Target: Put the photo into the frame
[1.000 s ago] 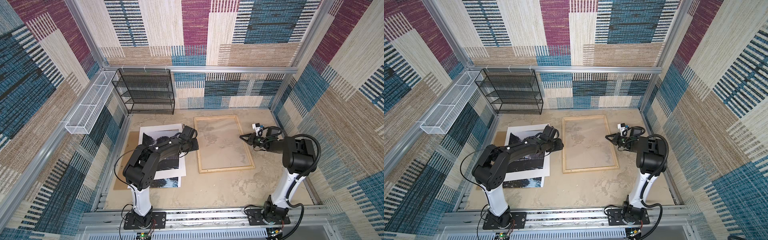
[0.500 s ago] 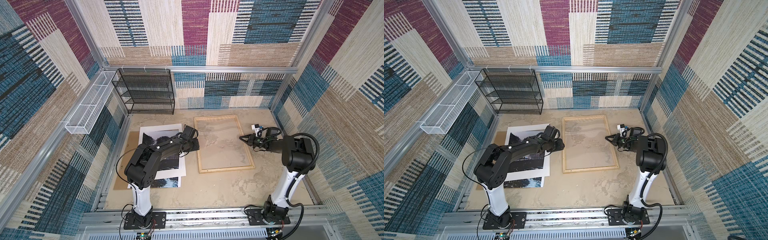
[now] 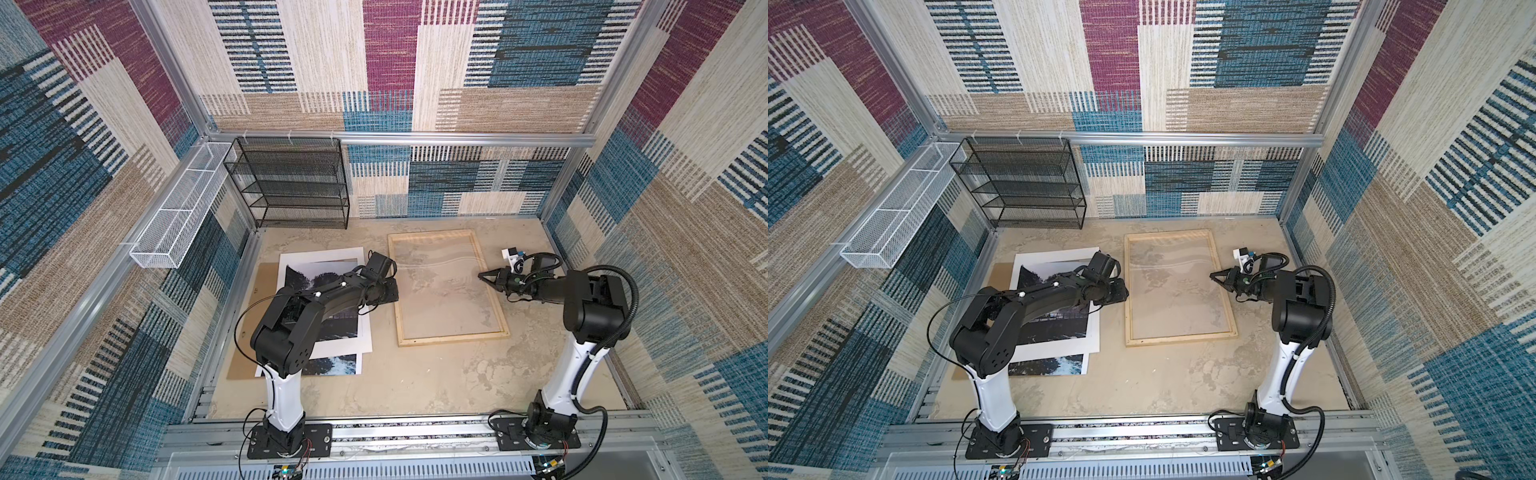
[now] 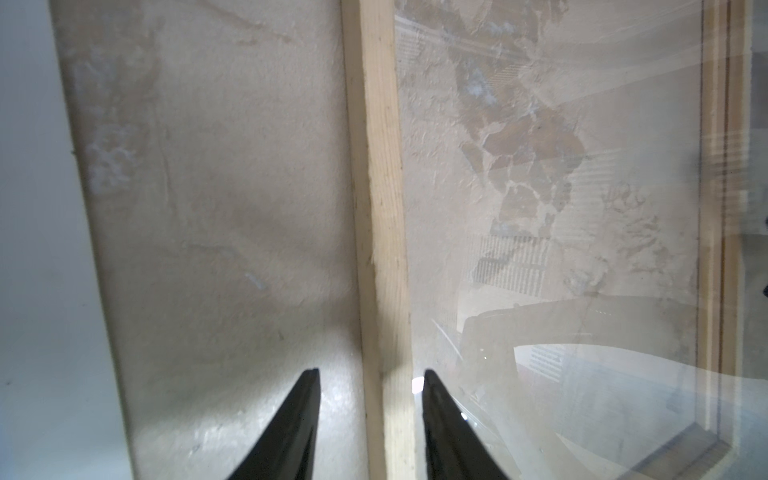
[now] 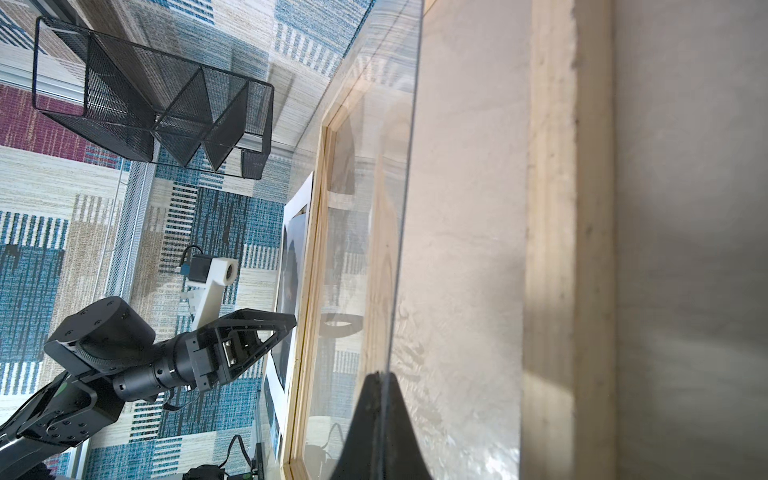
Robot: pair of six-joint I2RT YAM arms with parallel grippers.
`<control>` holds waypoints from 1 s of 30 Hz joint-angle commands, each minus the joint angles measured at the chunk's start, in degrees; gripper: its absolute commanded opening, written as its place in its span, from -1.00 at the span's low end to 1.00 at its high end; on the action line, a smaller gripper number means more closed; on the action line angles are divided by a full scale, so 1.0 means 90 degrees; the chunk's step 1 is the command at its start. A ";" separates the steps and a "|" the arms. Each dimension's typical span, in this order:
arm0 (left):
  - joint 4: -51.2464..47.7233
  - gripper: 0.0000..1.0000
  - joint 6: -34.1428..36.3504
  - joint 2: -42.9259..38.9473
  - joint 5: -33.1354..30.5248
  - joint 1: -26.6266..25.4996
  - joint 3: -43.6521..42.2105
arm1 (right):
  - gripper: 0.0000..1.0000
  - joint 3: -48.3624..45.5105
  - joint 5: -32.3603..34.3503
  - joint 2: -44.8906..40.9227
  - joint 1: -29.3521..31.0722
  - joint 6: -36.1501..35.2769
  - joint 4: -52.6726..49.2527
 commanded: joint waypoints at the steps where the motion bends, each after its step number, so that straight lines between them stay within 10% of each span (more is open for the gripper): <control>1: -0.0055 -0.13 0.0055 0.0019 -0.0006 -0.0001 0.0051 | -1.00 0.0048 -0.0176 0.0025 0.0021 -0.0144 -0.0112; 30: 0.0567 -0.41 -0.0607 0.0152 -0.0066 -0.0010 -0.0277 | -1.00 0.0096 -0.0313 -0.0144 0.0071 -0.0173 -0.0829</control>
